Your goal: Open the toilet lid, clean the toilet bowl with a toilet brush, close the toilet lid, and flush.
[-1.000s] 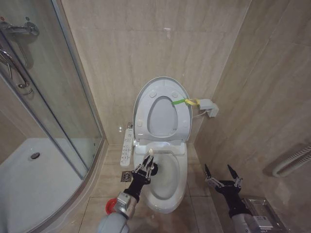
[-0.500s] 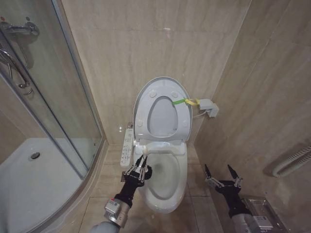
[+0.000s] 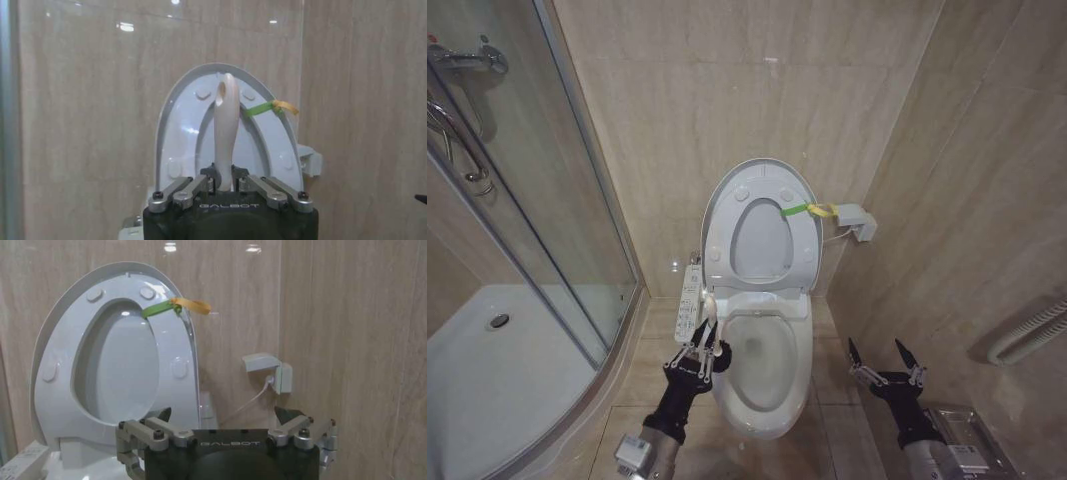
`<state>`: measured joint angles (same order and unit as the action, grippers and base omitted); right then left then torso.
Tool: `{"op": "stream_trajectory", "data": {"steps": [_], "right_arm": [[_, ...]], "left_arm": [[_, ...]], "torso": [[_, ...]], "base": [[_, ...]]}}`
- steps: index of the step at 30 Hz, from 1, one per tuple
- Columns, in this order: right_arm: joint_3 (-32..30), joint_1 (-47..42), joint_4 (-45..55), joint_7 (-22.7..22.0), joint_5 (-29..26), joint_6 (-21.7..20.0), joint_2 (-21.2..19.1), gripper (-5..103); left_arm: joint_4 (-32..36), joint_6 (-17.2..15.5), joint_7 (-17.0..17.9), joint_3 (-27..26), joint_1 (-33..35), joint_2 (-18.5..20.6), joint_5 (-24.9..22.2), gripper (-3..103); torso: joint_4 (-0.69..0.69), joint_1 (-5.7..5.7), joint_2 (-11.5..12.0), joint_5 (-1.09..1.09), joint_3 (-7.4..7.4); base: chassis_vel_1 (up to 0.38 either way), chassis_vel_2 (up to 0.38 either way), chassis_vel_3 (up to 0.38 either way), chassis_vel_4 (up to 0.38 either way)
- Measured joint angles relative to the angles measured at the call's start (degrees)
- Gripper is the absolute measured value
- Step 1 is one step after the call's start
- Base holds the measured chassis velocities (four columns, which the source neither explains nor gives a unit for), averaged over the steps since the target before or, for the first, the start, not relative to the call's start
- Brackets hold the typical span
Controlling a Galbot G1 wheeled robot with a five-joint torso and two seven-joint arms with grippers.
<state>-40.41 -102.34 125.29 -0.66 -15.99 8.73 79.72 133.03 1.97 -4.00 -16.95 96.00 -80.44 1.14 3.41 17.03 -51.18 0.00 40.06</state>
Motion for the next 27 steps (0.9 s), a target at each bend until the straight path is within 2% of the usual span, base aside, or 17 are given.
{"op": "stream_trajectory", "data": {"steps": [13, 27], "right_arm": [[0.0, 0.0, 0.0, 0.0, 0.0, 0.0, 0.0, 100], [0.0, 0.0, 0.0, 0.0, 0.0, 0.0, 0.0, 100]], "left_arm": [[1.6, 3.9, 0.6, -2.4, 6.2, -4.1, 2.6, 17], [-2.9, 7.8, 2.2, -6.7, 8.2, -7.5, 0.9, 17]], "torso": [[0.01, 0.00, 0.0, 0.00, 0.00], [0.00, 0.01, 0.0, 0.00, 0.00]], "base": [[0.000, 0.000, 0.000, 0.000], [0.000, 0.000, 0.000, 0.000]]}}
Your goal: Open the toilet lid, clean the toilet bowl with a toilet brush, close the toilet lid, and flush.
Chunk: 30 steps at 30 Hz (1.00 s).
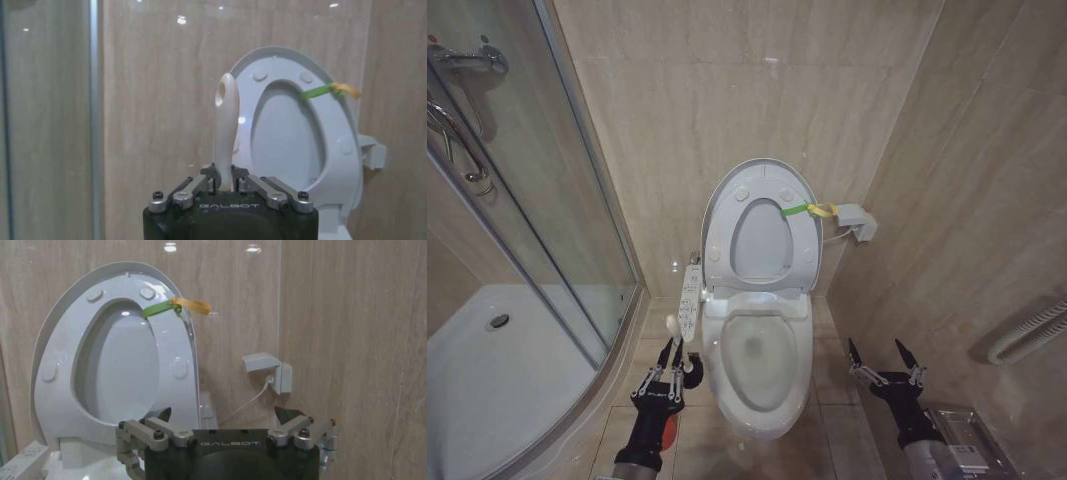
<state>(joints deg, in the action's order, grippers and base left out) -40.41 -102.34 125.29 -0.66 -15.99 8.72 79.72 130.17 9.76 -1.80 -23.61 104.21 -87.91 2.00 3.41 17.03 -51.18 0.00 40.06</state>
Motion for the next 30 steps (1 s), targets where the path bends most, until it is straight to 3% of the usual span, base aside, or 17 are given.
{"op": "stream_trajectory", "data": {"steps": [30], "right_arm": [[0.0, 0.0, 0.0, 0.0, 0.0, 0.0, 0.0, 100]], "left_arm": [[-18.2, 7.8, 1.8, -8.6, -3.7, 3.1, -11.0, 17]], "torso": [[0.00, 0.00, 0.0, 0.01, 0.00]], "base": [[0.000, 0.000, 0.000, 0.000]]}}
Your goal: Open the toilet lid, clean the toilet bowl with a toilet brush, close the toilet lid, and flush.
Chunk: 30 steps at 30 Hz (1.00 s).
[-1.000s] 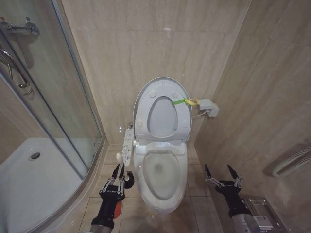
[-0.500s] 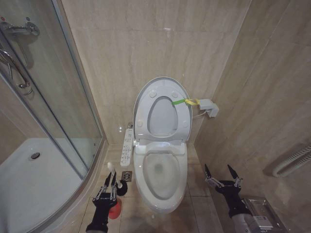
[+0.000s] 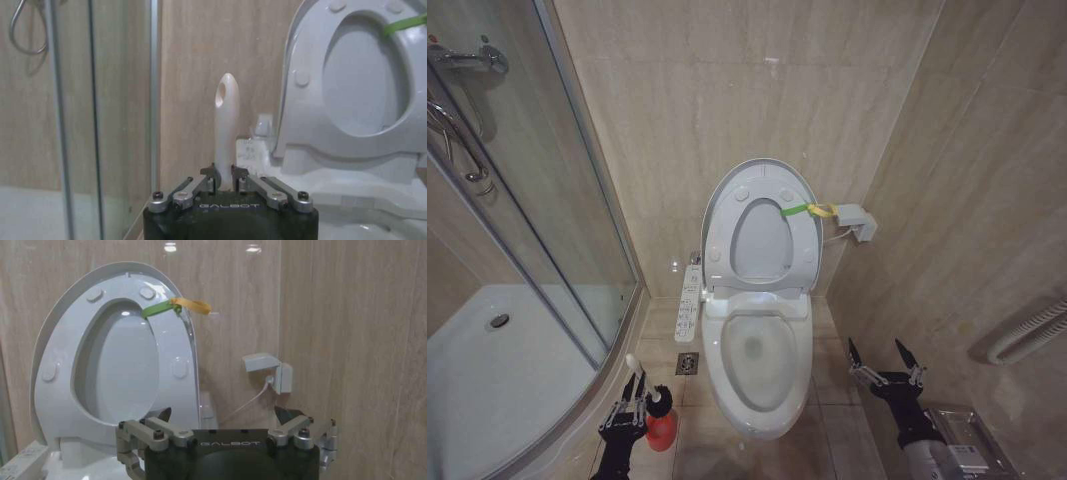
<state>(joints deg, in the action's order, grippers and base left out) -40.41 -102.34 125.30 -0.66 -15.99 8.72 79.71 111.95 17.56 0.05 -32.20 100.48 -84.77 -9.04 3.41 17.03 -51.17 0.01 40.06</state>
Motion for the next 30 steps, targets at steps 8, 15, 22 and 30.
{"op": "stream_trajectory", "data": {"steps": [8, 15, 22, 30], "right_arm": [[0.0, 0.0, 0.0, 0.0, 0.0, 0.0, 0.0, 100], [0.0, 0.0, 0.0, 0.0, 0.0, 0.0, 0.0, 100], [0.0, 0.0, 0.0, 0.0, 0.0, 0.0, 0.0, 100], [0.0, 0.0, 0.0, 0.0, 0.0, 0.0, 0.0, 100]], "left_arm": [[-5.0, 2.3, -0.9, -0.8, -1.9, 1.1, -2.5, 17], [-10.4, 4.0, -1.3, -1.3, -4.0, 1.9, -3.0, 17], [-17.7, 8.3, -1.6, -1.5, -6.7, 2.4, -3.3, 17], [-23.1, 10.9, -2.3, -1.6, -8.8, 3.1, -4.1, 17]], "torso": [[0.00, 0.00, 0.0, 0.00, 0.00], [0.00, 0.00, 0.0, 0.00, 0.00], [0.00, -0.01, 0.0, 0.00, 0.00], [0.00, -0.01, 0.0, 0.00, 0.00]], "base": [[0.000, 0.000, 0.000, 0.000], [0.000, 0.000, 0.000, 0.000], [0.000, 0.000, 0.000, 0.000], [0.000, 0.000, 0.000, 0.000]]}}
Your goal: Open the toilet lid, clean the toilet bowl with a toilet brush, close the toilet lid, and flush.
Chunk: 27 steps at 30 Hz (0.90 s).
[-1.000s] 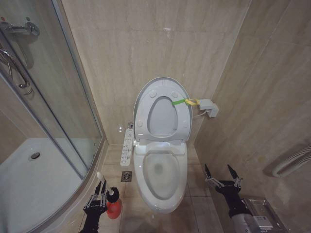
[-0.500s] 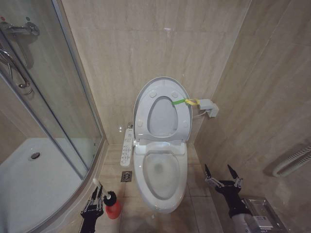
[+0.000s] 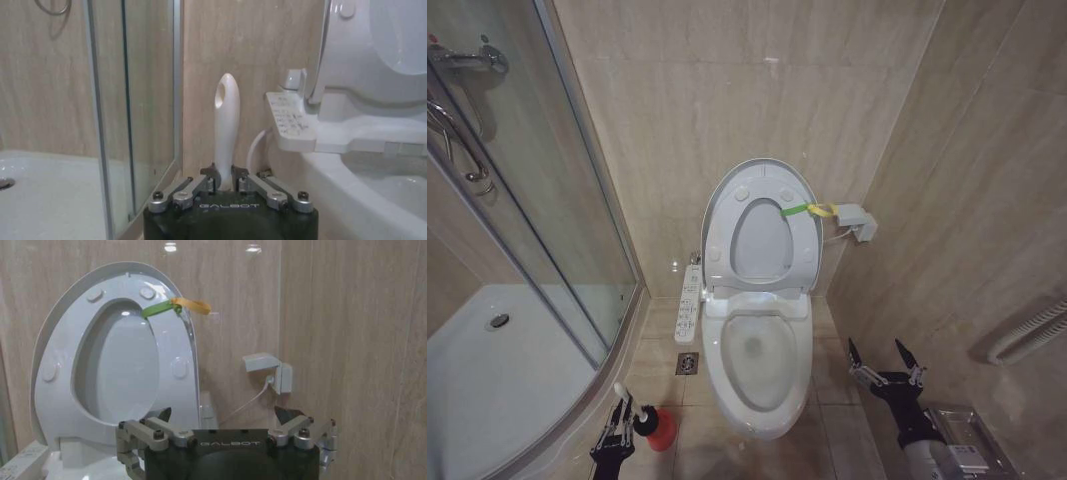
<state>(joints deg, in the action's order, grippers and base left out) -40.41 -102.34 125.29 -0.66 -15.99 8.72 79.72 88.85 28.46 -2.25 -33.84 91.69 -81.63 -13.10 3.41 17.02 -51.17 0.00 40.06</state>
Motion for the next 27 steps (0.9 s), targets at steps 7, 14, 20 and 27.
{"op": "stream_trajectory", "data": {"steps": [7, 14, 20, 27], "right_arm": [[0.0, 0.0, 0.0, 0.0, 0.0, 0.0, 0.0, 100], [0.0, 0.0, 0.0, 0.0, 0.0, 0.0, 0.0, 100], [0.0, 0.0, 0.0, 0.0, 0.0, 0.0, 0.0, 100], [0.0, 0.0, 0.0, 0.0, 0.0, 0.0, 0.0, 100]], "left_arm": [[-5.5, 2.1, -1.3, -0.1, -3.4, 1.1, -2.0, 17], [-9.7, 3.0, -2.2, 0.7, -6.1, 1.8, -3.2, 17], [-12.1, 3.0, -2.2, 1.9, -7.8, 1.8, -3.7, 16], [-14.9, 3.2, -2.4, 2.7, -9.6, 1.6, -3.7, 16]], "torso": [[0.00, 0.00, 0.0, 0.00, 0.00], [0.00, 0.00, 0.0, 0.00, 0.00], [0.00, 0.00, 0.0, 0.00, 0.00], [0.00, 0.01, 0.0, 0.00, 0.00]], "base": [[0.000, 0.000, 0.000, 0.000], [0.000, 0.000, 0.000, 0.000], [0.000, 0.000, 0.000, 0.000], [0.000, 0.000, 0.000, 0.000]]}}
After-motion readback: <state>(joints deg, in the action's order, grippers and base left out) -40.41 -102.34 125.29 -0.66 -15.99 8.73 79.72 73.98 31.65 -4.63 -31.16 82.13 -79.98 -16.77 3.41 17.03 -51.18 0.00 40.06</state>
